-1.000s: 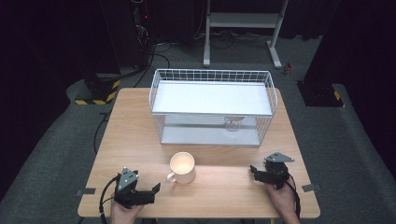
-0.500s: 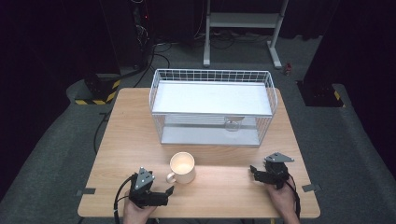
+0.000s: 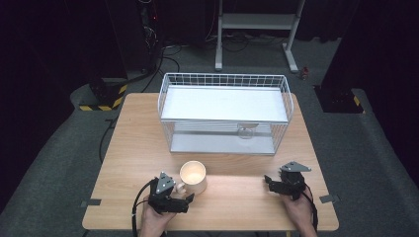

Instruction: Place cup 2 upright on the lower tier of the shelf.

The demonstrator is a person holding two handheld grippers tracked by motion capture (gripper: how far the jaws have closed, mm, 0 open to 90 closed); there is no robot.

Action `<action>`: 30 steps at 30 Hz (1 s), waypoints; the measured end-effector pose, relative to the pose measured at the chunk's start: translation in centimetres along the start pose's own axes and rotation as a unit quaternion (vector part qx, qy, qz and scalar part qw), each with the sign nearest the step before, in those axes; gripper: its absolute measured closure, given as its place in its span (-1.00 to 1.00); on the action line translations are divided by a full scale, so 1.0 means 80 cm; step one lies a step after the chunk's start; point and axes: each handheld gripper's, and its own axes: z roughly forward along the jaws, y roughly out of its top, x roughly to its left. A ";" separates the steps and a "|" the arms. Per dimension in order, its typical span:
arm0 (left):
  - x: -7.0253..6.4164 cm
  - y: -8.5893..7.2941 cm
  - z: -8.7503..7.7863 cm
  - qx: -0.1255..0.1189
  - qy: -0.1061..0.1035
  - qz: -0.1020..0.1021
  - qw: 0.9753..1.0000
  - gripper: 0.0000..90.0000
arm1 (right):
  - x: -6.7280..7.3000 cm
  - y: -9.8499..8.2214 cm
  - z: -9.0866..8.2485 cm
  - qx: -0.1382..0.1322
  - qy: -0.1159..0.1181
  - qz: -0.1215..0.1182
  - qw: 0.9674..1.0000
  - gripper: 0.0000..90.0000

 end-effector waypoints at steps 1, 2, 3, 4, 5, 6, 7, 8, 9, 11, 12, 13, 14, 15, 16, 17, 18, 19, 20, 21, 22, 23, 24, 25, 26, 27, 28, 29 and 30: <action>-0.001 0.001 0.002 -0.001 -0.001 0.000 1.000 -1.00 | 0.000 0.000 0.000 0.000 0.000 0.001 1.000 -0.45; -0.001 0.003 0.004 -0.001 -0.001 0.003 1.000 -1.00 | 0.000 0.000 0.000 0.000 0.000 0.001 1.000 -0.45; -0.002 0.005 0.008 0.000 -0.003 0.003 1.000 -1.00 | 0.000 0.000 0.000 0.000 0.000 0.001 1.000 -0.45; -0.002 0.005 0.008 0.000 -0.003 0.003 1.000 -1.00 | 0.000 0.000 0.000 0.000 0.000 0.001 1.000 -0.45; -0.004 0.008 0.011 -0.001 -0.006 0.002 1.000 -1.00 | 0.000 0.000 0.000 0.000 0.000 0.000 1.000 -0.45; -0.005 0.009 0.014 0.000 -0.006 0.003 1.000 -1.00 | 0.000 0.000 0.000 0.000 0.000 0.000 1.000 -0.45; -0.005 0.009 0.014 0.000 -0.006 0.003 1.000 -1.00 | 0.000 0.000 0.000 0.000 0.000 0.000 1.000 -0.45; -0.005 0.010 0.016 0.002 -0.005 0.008 1.000 -1.00 | 0.000 0.000 0.000 0.000 0.000 0.000 1.000 -0.45; -0.007 0.012 0.019 0.001 -0.005 0.009 1.000 -1.00 | 0.000 0.000 0.000 0.001 0.000 0.002 1.000 -0.45; -0.010 0.015 0.024 0.003 0.001 0.023 1.000 -0.99 | 0.001 0.000 0.000 0.001 0.000 0.002 1.000 -0.45; -0.010 0.015 0.024 0.003 0.001 0.023 1.000 -0.98 | 0.001 0.000 0.000 0.001 0.000 0.002 1.000 -0.45; -0.013 0.016 0.027 0.005 0.006 0.031 0.999 -0.98 | 0.000 0.000 0.000 0.001 -0.001 0.002 1.000 -0.45; -0.015 0.017 0.029 0.007 0.010 0.037 0.999 -0.98 | 0.000 0.000 0.000 0.001 0.000 0.002 1.000 -0.45; -0.015 0.018 0.030 0.007 0.009 0.037 0.999 -0.98 | 0.001 0.000 0.000 0.001 0.000 0.001 1.000 -0.45; -0.015 0.019 0.031 0.005 0.010 0.036 0.999 -0.98 | 0.001 0.000 0.000 0.001 0.000 0.003 1.000 -0.45; -0.014 0.019 0.032 0.002 0.009 0.033 0.999 -0.98 | 0.001 0.000 0.000 0.001 -0.001 0.001 1.000 -0.45; -0.013 0.020 0.033 0.003 0.010 0.030 1.000 -0.98 | 0.000 0.000 0.000 0.000 -0.001 -0.001 1.000 -0.45; -0.013 0.020 0.034 -0.001 0.010 0.026 1.000 -0.98 | 0.001 0.000 0.000 0.000 0.000 0.001 1.000 -0.45; -0.013 0.020 0.035 -0.002 0.011 0.027 1.000 -0.98 | 0.000 0.000 0.000 0.000 -0.001 0.000 1.000 -0.45; -0.013 0.020 0.036 -0.003 0.011 0.027 1.000 -0.97 | 0.000 0.000 0.000 0.000 0.000 0.000 1.000 -0.45; -0.013 0.021 0.036 -0.003 0.010 0.027 1.000 -0.97 | 0.000 0.000 0.000 0.000 0.000 0.000 1.000 -0.45; -0.013 0.021 0.037 -0.005 0.010 0.027 1.000 -0.97 | 0.001 0.000 0.000 0.000 -0.001 0.001 1.000 -0.45; -0.013 0.022 0.038 -0.006 0.011 0.027 1.000 -0.96 | 0.000 0.000 0.000 0.000 0.000 0.000 1.000 -0.45; -0.014 0.022 0.039 -0.008 0.012 0.029 0.999 -0.96 | 0.000 0.000 0.000 0.000 0.000 0.000 1.000 -0.45; -0.014 0.023 0.040 -0.008 0.011 0.028 1.000 -0.95 | 0.001 0.000 0.000 0.000 0.000 0.001 1.000 -0.45; -0.014 0.024 0.041 -0.009 0.011 0.030 0.999 -0.95 | 0.001 0.000 0.000 0.000 0.000 0.001 1.000 -0.45; -0.014 0.025 0.042 -0.011 0.011 0.028 0.999 -0.95 | 0.001 0.000 0.000 0.000 0.000 0.001 1.000 -0.45; -0.013 0.025 0.044 -0.013 0.013 0.028 0.999 -0.95 | 0.001 0.000 0.000 0.000 0.000 0.001 1.000 -0.45; -0.014 0.026 0.045 -0.013 0.011 0.022 1.000 -0.94 | 0.000 0.000 0.000 0.000 -0.001 -0.001 1.000 -0.45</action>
